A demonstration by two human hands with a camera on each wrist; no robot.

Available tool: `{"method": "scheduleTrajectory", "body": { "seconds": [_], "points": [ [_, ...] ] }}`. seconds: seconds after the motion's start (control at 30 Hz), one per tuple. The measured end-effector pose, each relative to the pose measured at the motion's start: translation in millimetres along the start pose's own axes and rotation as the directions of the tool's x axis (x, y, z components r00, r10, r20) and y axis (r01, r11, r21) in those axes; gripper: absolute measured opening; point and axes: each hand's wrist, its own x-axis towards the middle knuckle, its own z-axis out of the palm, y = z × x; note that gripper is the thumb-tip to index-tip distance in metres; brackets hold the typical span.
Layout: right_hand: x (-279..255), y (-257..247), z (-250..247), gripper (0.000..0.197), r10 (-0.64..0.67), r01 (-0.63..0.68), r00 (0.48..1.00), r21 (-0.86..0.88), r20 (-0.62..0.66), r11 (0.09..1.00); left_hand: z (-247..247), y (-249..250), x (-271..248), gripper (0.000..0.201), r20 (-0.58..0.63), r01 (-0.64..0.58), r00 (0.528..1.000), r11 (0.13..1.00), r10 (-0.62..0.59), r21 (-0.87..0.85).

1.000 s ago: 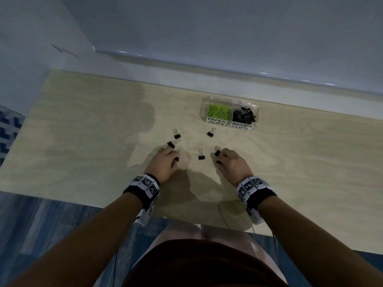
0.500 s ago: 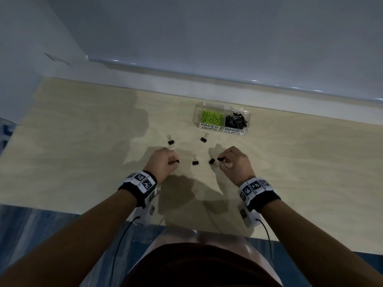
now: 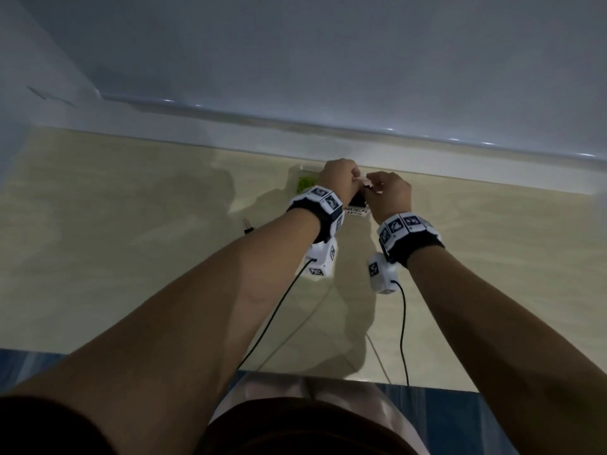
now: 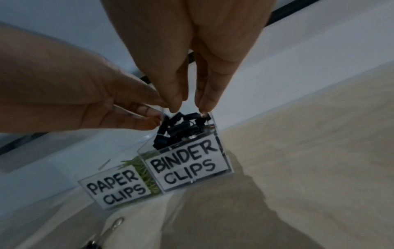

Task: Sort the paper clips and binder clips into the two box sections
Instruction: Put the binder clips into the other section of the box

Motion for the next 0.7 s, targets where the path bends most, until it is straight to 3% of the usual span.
{"method": "scheduleTrajectory", "body": {
  "seconds": [0.07,0.17,0.27,0.33,0.43,0.5,0.57,0.7],
  "points": [
    [-6.6,0.4,-2.4,0.027,-0.088,0.088,0.996,-0.032,-0.012,0.996,-4.2,-8.8,-1.3,0.021,-0.026,0.02,0.999,0.999,-0.021,-0.027],
    [-37.1,-1.0,-0.1,0.02,-0.32,0.318,0.946,-0.034,-0.061,0.947,-31.6,-39.3,-23.6,0.014,-0.101,-0.047,0.994,0.999,0.046,-0.009],
    [-80.0,0.2,19.4,0.017,-0.348,0.358,0.92,-0.024,0.179,0.934,-62.5,-98.8,-69.6,0.01,-0.138,-0.017,0.99,0.987,0.04,0.161],
    [-102.4,3.3,36.7,0.02,-0.32,0.363,0.863,-0.038,0.391,0.931,-76.1,-138.9,-108.5,0.013,-0.119,0.067,0.992,0.972,-0.041,0.224],
    [-120.2,4.6,57.9,0.022,-0.304,0.396,0.81,-0.086,0.502,0.914,-80.2,-169.4,-147.8,0.017,-0.007,0.173,0.984,0.956,-0.176,0.238],
    [-123.7,1.6,66.3,0.022,-0.284,0.398,0.817,-0.134,0.502,0.907,-73.3,-177.1,-155.2,0.024,0.057,0.171,0.98,0.951,-0.192,0.259],
    [-122.6,-2.3,70.6,0.022,-0.247,0.377,0.831,-0.178,0.498,0.909,-66.6,-178.4,-155.0,0.018,0.045,0.158,0.984,0.959,-0.173,0.233],
    [-122.0,-18.3,73.6,0.018,-0.248,0.321,0.873,-0.111,0.42,0.94,-62.7,-176.0,-151.1,0.009,0.038,0.131,0.989,0.962,-0.144,0.238]
  ]
}}
